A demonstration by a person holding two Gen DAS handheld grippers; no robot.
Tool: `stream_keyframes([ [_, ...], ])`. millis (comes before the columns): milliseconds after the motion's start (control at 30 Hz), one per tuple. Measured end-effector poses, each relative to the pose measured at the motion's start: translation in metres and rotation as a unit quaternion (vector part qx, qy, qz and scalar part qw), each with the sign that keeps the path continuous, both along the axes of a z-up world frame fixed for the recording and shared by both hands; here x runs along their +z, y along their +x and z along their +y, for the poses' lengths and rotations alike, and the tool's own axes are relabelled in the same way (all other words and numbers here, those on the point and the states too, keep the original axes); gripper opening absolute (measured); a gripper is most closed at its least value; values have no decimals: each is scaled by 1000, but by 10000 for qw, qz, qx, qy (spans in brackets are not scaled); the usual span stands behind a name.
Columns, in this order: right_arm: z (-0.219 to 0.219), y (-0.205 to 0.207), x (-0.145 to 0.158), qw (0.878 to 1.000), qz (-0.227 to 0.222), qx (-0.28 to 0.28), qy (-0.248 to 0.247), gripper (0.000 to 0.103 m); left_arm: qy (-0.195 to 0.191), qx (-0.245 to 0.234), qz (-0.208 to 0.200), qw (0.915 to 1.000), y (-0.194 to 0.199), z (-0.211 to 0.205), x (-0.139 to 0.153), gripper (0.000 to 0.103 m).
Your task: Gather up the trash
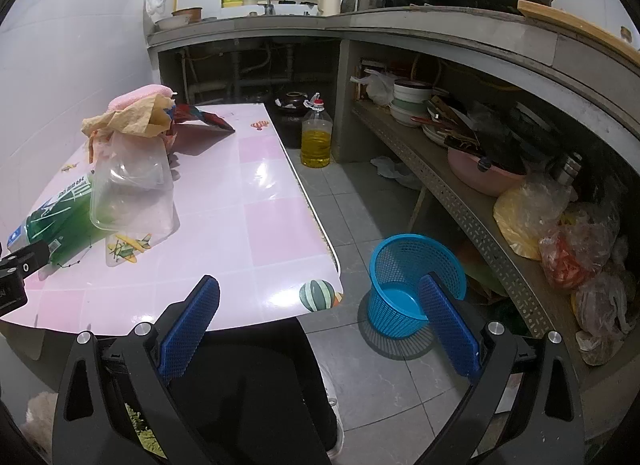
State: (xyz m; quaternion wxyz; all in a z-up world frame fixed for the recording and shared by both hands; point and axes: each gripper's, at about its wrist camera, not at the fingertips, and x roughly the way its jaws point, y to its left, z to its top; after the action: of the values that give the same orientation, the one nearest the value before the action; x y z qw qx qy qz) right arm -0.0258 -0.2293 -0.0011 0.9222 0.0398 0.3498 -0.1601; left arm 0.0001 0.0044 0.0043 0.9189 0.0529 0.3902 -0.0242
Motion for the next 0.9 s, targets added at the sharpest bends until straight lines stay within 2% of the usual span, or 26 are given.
stream_keyframes([
  [900, 3, 1, -2, 10000, 17, 23, -5, 97, 8, 46, 89, 9999, 3, 2, -7, 95],
])
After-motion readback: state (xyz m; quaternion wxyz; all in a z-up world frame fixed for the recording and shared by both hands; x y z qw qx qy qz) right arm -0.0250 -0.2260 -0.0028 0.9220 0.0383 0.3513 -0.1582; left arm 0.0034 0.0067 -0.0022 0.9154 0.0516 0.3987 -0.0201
